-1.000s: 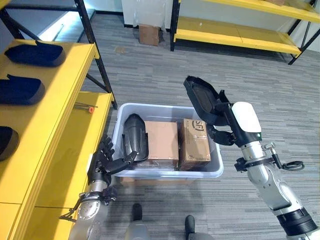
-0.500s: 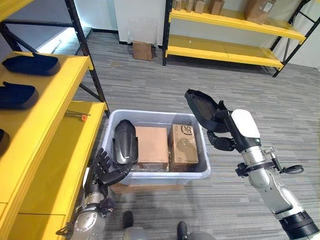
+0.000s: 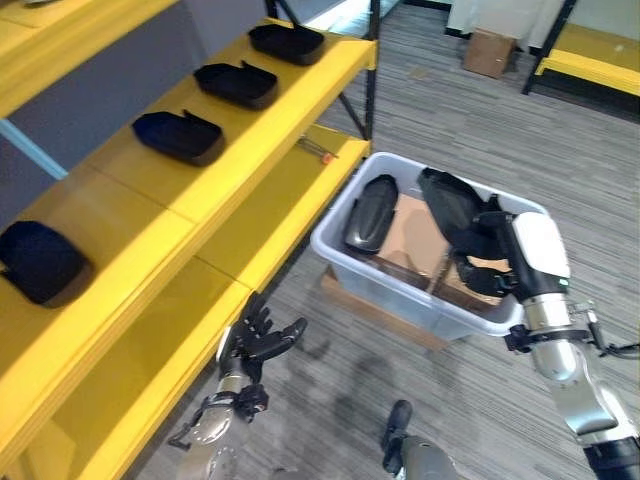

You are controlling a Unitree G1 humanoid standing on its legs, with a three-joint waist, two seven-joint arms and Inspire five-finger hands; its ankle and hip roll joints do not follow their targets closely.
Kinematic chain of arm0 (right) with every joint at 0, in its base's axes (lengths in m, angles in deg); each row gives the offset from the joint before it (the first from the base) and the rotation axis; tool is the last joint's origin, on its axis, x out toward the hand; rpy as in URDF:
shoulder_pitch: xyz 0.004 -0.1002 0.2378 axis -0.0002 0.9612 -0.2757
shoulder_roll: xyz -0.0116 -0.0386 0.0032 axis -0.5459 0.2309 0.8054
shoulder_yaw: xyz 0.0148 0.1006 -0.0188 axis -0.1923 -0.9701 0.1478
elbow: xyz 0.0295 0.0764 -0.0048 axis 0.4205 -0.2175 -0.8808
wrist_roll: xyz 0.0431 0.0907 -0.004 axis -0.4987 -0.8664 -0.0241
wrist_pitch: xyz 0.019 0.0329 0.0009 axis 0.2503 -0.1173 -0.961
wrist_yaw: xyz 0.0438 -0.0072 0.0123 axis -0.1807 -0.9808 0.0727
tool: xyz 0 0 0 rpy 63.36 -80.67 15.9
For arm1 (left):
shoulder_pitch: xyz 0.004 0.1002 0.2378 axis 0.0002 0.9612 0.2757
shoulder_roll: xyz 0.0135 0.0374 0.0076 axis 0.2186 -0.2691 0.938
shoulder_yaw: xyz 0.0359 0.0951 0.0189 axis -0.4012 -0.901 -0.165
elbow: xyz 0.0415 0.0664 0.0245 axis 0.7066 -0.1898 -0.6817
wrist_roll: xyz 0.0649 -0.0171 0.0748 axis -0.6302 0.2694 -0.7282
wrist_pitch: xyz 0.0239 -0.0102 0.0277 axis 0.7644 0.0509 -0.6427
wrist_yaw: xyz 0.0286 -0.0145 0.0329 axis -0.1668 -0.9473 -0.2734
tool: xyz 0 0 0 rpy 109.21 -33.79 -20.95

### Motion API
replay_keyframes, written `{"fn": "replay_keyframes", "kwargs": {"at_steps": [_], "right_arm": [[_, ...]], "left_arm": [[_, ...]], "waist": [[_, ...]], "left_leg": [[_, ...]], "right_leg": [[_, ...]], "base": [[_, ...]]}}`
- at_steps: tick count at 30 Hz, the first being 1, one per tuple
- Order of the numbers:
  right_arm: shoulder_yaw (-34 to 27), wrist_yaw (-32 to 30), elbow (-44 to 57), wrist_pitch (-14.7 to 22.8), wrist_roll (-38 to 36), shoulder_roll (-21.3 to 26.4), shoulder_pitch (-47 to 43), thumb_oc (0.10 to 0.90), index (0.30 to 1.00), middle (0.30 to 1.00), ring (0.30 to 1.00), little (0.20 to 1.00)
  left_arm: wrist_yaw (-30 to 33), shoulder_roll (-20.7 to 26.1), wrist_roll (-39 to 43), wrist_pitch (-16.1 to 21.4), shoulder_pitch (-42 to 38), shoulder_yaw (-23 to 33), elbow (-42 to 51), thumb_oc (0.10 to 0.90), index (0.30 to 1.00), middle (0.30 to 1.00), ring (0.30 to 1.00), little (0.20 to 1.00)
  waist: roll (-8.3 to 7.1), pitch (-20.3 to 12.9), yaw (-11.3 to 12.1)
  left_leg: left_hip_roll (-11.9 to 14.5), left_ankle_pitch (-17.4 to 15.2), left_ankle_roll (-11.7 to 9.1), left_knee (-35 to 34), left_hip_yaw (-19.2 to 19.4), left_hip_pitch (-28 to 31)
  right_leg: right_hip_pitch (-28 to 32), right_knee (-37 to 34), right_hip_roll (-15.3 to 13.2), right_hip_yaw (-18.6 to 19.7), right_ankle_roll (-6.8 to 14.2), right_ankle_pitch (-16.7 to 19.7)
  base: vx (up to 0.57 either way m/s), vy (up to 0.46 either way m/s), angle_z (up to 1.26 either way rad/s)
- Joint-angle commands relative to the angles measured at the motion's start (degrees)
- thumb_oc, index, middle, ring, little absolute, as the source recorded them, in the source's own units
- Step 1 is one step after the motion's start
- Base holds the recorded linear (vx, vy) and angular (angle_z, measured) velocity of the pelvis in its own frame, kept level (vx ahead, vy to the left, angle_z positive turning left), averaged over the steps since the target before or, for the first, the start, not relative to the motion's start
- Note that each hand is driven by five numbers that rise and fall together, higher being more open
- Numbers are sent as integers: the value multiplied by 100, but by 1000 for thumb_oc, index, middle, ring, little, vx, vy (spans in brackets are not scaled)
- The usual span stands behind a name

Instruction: Move parts from the plastic box to the shelf.

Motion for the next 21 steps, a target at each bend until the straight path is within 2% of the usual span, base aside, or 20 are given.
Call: {"fn": "replay_keyframes", "kwargs": {"at_steps": [1,3,5,9,10,11,13,16,19,20,21], "right_arm": [[32,-405,646,428,-63,124,-452,400,300,300,300,300],[58,-319,651,434,-50,85,-465,400,300,300,300,300],[76,-291,648,427,-39,74,-462,400,300,300,300,300],[168,-194,625,383,29,1,-497,400,300,300,300,300],[201,-180,612,371,53,-11,-527,400,300,300,300,300],[246,-154,591,339,91,-29,-563,400,300,300,300,300],[330,-123,562,316,139,-68,-654,400,300,300,300,300],[395,-101,508,289,157,-108,-719,400,300,300,300,300],[508,-50,402,239,232,-220,-803,400,300,300,300,300],[515,-82,355,213,300,-255,-802,400,300,300,300,300],[516,-84,351,214,301,-256,-806,400,300,300,300,300]], "left_arm": [[-62,434,-35,504,396,362,661,900,1000,1000,1000,1000],[-26,458,-172,525,481,484,727,900,1000,1000,1000,1000],[-8,448,-182,530,496,506,723,900,1000,1000,1000,1000],[16,455,-242,508,554,557,760,900,1000,1000,1000,1000],[28,459,-246,507,560,573,769,900,1000,1000,1000,1000],[42,463,-279,501,562,593,786,900,1000,1000,1000,1000],[67,478,-296,521,566,611,828,900,1000,1000,1000,1000],[77,498,-305,526,559,623,829,900,1000,1000,1000,1000],[98,514,-339,550,558,652,845,900,1000,1000,1000,1000],[114,539,-380,560,491,661,836,900,1000,1000,1000,1000],[114,539,-380,561,487,662,834,900,1000,1000,1000,1000]], "waist": [[-254,-771,132],[-369,-777,245],[-405,-777,271],[-565,-772,373],[-576,-807,377],[-634,-784,415],[-692,-784,443],[-744,-783,442],[-831,-756,520],[-860,-727,531],[-867,-723,529]], "left_leg": [[17,237,309,230,-406,-648],[-183,133,411,178,-467,-641],[-229,103,433,165,-481,-645],[-507,122,579,25,-538,-706],[-541,40,579,-62,-622,-644],[-677,84,667,-77,-580,-733],[-844,41,742,-116,-636,-789],[-987,-16,830,-116,-707,-819],[-1326,-110,1040,-116,-836,-783],[-1464,-139,1131,-116,-925,-757],[-1474,-139,1136,-116,-926,-756]], "right_leg": [[657,243,-140,407,492,-1150],[714,214,-353,318,635,-957],[729,192,-396,311,672,-911],[738,67,-655,99,797,-524],[770,32,-657,176,905,-540],[711,-5,-786,42,920,-325],[673,-31,-928,30,1029,-117],[628,-7,-1046,91,1093,0],[636,137,-1367,189,1220,202],[600,432,-1541,265,1230,250],[591,452,-1555,272,1233,240]], "base": [[96,285,-4],[42,241,2],[3,135,7],[-62,159,13],[-68,184,21],[-75,196,17],[-105,172,20],[-44,138,21],[-35,298,22],[-1,226,35],[8,192,50]]}}
